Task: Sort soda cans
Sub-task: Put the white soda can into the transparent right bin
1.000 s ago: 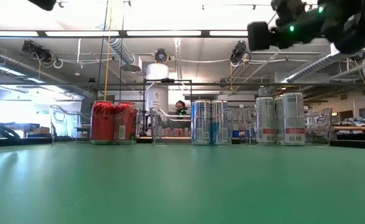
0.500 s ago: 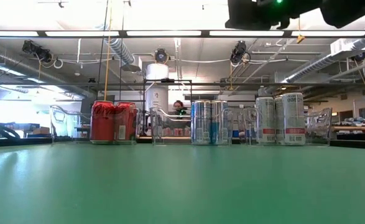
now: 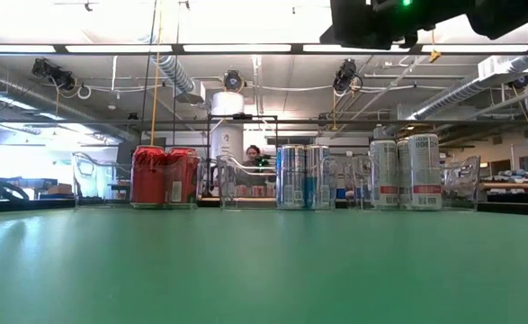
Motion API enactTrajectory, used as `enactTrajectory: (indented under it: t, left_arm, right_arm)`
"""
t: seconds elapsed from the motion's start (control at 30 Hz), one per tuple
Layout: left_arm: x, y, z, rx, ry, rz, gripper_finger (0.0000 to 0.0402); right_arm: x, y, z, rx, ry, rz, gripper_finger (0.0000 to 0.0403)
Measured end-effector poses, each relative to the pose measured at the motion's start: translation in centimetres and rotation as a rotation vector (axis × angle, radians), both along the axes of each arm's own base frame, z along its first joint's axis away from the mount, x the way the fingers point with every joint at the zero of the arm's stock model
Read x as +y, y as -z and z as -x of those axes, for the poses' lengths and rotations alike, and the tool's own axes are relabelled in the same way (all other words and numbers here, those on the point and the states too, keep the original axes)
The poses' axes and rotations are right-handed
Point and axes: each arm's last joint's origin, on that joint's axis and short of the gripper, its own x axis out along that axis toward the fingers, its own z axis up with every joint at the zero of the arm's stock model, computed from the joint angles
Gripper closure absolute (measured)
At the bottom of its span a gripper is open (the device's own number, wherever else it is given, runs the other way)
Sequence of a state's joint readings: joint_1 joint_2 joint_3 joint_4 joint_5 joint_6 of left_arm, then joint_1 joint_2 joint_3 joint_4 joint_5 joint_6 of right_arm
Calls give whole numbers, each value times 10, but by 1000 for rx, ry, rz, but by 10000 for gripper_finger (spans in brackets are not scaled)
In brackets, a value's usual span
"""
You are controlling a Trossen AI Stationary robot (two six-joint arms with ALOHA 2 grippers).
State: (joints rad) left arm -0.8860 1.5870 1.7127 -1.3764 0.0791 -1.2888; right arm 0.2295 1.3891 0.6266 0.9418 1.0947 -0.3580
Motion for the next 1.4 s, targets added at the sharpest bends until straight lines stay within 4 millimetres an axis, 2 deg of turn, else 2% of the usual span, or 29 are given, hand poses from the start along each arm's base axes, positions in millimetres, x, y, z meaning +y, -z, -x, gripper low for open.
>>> enactTrajectory:
  t: [0.27, 0.43, 0.7, 0.97, 1.4]
  left_arm:
    - [2, 3, 1, 31, -95, -50, 211]
    - [0, 7, 2, 58, -148, -71, 173]
    - [-14, 23, 14, 158, -83, -185, 170]
    - [-13, 31, 22, 158, 33, -252, 170]
    - [-8, 50, 30, 81, 51, -123, 170]
  right_arm:
    - [0, 0, -1, 1, -22, 5, 145]
    - [0, 0, -1, 5, -22, 6, 145]
    - [0, 1, -1, 14, -22, 7, 145]
    - [0, 1, -1, 13, -22, 7, 146]
    - [0, 1, -1, 12, -23, 7, 146]
